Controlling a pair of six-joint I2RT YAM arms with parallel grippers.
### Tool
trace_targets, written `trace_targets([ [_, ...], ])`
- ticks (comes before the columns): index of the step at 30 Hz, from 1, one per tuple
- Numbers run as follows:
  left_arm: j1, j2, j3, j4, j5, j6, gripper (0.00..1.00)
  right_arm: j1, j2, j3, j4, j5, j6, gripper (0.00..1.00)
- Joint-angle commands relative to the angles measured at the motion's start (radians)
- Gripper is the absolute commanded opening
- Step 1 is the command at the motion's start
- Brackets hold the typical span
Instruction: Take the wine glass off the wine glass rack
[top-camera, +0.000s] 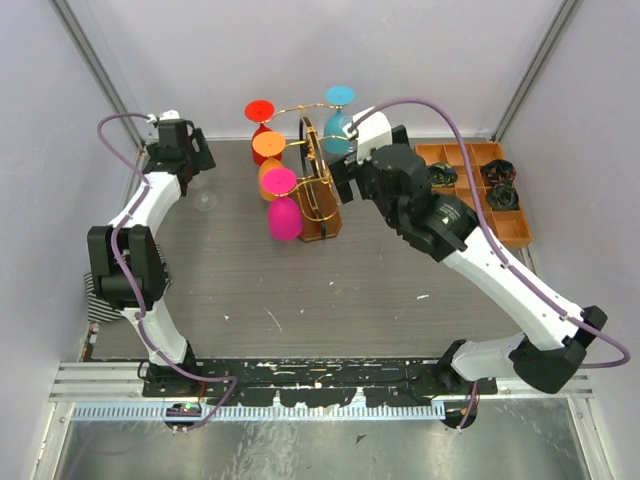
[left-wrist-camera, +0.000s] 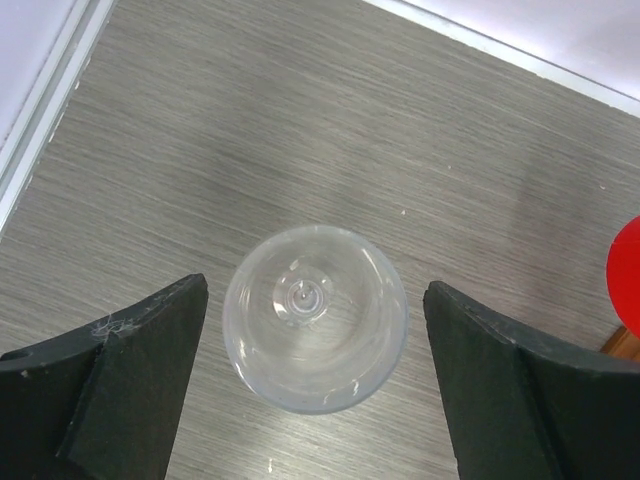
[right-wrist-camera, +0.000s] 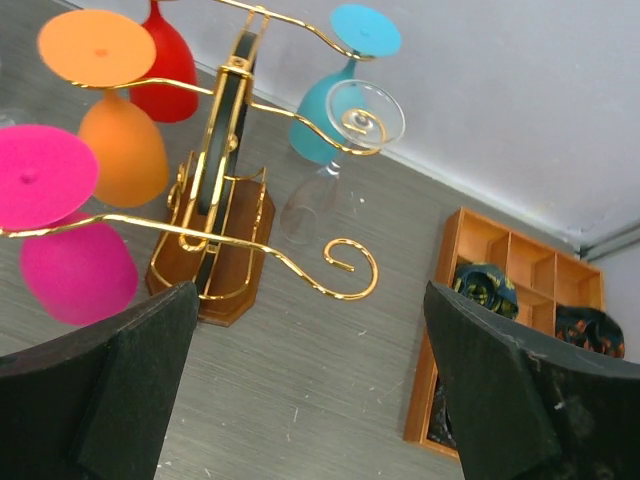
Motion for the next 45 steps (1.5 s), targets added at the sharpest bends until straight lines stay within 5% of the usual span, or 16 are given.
trace_targets([
  [1,0.001,-0.06,0.039,-0.038,0.001,-0.015,0.99,-0.099,0.031,0.139,-0.06,-0.018,0.19,1.0],
  [3,0.001,-0.091,0.045,-0.053,-0.002,-0.022,0.98,-0.206,0.066,0.193,-0.12,-0.105,0.266,0.99],
  [8,0.001,-0.159,0.104,-0.117,-0.001,-0.035,0.98,-0.391,0.142,0.238,-0.163,-0.431,0.414,0.75],
  [14,0.001,-0.247,0.177,-0.195,0.036,-0.057,0.98,-0.562,0.306,0.326,-0.081,-0.757,0.559,0.76],
  [17,0.001,-0.304,0.169,-0.224,0.118,-0.127,0.98,-0.616,0.388,0.362,-0.002,-0.885,0.666,0.65],
  [28,-0.005,-0.582,-0.042,-0.274,0.321,-0.349,0.98,-0.653,0.633,0.563,0.026,-0.929,0.769,0.56],
  [45,-0.005,-0.713,-0.074,-0.369,0.377,-0.291,0.98,-0.655,0.683,0.506,0.079,-0.917,0.775,0.48],
])
